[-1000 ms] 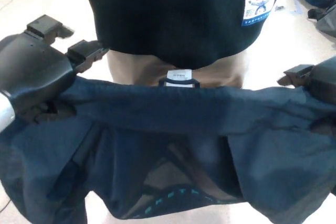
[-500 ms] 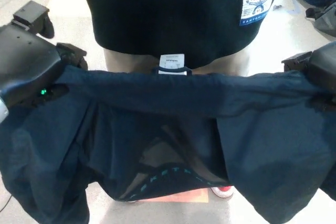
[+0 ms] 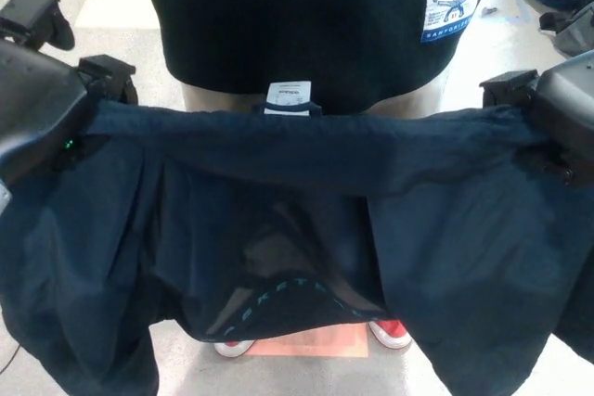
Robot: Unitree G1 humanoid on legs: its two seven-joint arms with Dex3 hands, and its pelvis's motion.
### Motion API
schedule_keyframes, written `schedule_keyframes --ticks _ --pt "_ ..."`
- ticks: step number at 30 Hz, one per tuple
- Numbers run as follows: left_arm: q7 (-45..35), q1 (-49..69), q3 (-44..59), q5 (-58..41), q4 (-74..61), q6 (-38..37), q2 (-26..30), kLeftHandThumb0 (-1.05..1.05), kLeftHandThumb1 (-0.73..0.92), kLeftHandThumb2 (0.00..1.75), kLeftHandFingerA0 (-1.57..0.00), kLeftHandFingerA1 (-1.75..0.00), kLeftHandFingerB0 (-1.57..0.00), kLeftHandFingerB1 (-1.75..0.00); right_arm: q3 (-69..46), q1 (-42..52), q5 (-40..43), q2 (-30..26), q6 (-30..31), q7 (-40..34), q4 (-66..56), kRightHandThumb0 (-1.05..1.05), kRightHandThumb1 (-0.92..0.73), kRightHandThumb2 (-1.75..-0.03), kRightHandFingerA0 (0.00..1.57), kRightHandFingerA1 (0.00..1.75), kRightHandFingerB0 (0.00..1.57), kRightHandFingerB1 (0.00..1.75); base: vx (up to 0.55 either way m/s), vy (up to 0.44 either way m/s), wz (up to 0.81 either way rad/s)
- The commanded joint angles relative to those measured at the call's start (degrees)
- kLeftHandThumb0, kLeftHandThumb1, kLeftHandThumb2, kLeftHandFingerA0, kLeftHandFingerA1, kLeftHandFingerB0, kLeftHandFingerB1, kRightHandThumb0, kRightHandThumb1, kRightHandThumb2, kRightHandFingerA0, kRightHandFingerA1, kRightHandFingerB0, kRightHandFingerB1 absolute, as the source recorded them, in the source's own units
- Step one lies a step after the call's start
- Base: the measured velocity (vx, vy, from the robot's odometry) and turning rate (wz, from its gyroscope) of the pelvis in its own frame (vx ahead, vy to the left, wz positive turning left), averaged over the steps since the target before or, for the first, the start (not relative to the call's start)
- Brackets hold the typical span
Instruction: A person hands a coat to the robot and the robot grabs it with both hands and holds it while the person wears the coat.
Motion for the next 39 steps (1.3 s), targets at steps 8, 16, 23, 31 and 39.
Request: schedule_keyframes --ticks 8,16,23,31,39 --pt "47.74 -4.66 4.77 8.73 14.21 -4.95 -4.87 -0.20 0.71 0.62 -0.88 -1.71 -0.58 -1.16 -10.07 0.50 -7.13 12.09 -9.53 -53.25 13.98 -0.10 -0.76 -0.69 0.93 1.72 0.60 1.16 0.00 0.000 0.00" --pt "46.23 -8.24 7.34 5.61 12.76 -5.93 -5.85 -0.11 0.55 0.89 -1.16 -1.37 -0.70 -1.02 -13.85 0.02 -5.63 12.45 -10.86 -54.46 12.25 -0.05 -0.70 -0.85 0.97 1.69 0.58 1.13 0.00 0.000 0.00" --pt "47.03 -10.82 7.37 5.64 13.61 -5.99 -5.51 -0.08 0.68 0.60 -0.85 -1.68 -0.62 -1.06 -14.62 -2.45 -5.82 12.77 -11.09 -54.06 12.58 -0.06 -0.63 -0.94 0.98 1.69 0.63 1.10 0.00 0.000 0.00" --pt "48.68 -12.65 7.38 5.05 15.29 -7.78 -5.18 -0.08 0.73 0.63 -0.89 -1.71 -0.54 -1.25 -15.20 -5.40 -6.30 12.74 -11.79 -54.38 13.77 -0.12 -0.57 -0.93 1.04 1.50 0.64 1.06 0.00 0.000 0.00" --pt "48.82 -15.28 8.27 4.68 14.86 -7.76 -4.50 -0.13 0.78 0.64 -0.86 -1.70 -0.63 -1.09 -16.65 -10.41 -4.97 13.48 -13.81 -55.20 15.93 -0.08 -0.55 -1.07 1.24 1.27 0.75 0.96 0.00 0.000 0.00"
